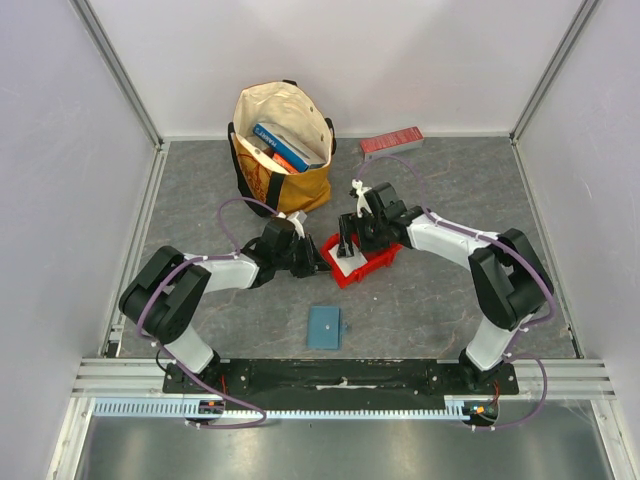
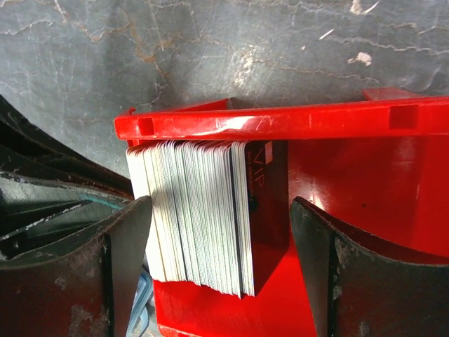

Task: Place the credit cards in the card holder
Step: Move the storage box to the center of the board.

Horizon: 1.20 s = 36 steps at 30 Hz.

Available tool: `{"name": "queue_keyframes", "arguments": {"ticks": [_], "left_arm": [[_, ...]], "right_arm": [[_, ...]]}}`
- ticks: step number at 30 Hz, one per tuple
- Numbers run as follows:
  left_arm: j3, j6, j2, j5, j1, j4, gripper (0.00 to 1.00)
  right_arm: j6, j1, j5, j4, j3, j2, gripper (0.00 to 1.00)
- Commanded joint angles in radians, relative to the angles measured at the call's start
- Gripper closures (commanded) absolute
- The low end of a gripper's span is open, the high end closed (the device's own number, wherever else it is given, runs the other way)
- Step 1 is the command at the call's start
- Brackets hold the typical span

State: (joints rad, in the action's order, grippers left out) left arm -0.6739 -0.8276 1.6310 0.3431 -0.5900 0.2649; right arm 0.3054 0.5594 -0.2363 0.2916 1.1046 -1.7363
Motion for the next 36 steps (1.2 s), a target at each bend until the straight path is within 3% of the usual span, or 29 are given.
{"name": "queue_keyframes", "arguments": {"ticks": [1, 19, 36], "left_arm": [[-0.027, 0.008, 0.013, 0.031, 0.002, 0.016, 0.79], [-0.05, 0.024, 0.006, 0.036, -0.001, -0.013, 0.8], [-0.064, 0.024, 0.02, 0.046, 0.002, -0.016, 0.81]], "right_arm": [[-0.023, -0.016, -0.107, -0.045, -0.011, -0.008, 0.14], [-0.005, -0.039, -0.158, -0.055, -0.043, 0.052, 0.26], [0.0, -0.053, -0.169, -0.054, -0.046, 0.072, 0.45]]}}
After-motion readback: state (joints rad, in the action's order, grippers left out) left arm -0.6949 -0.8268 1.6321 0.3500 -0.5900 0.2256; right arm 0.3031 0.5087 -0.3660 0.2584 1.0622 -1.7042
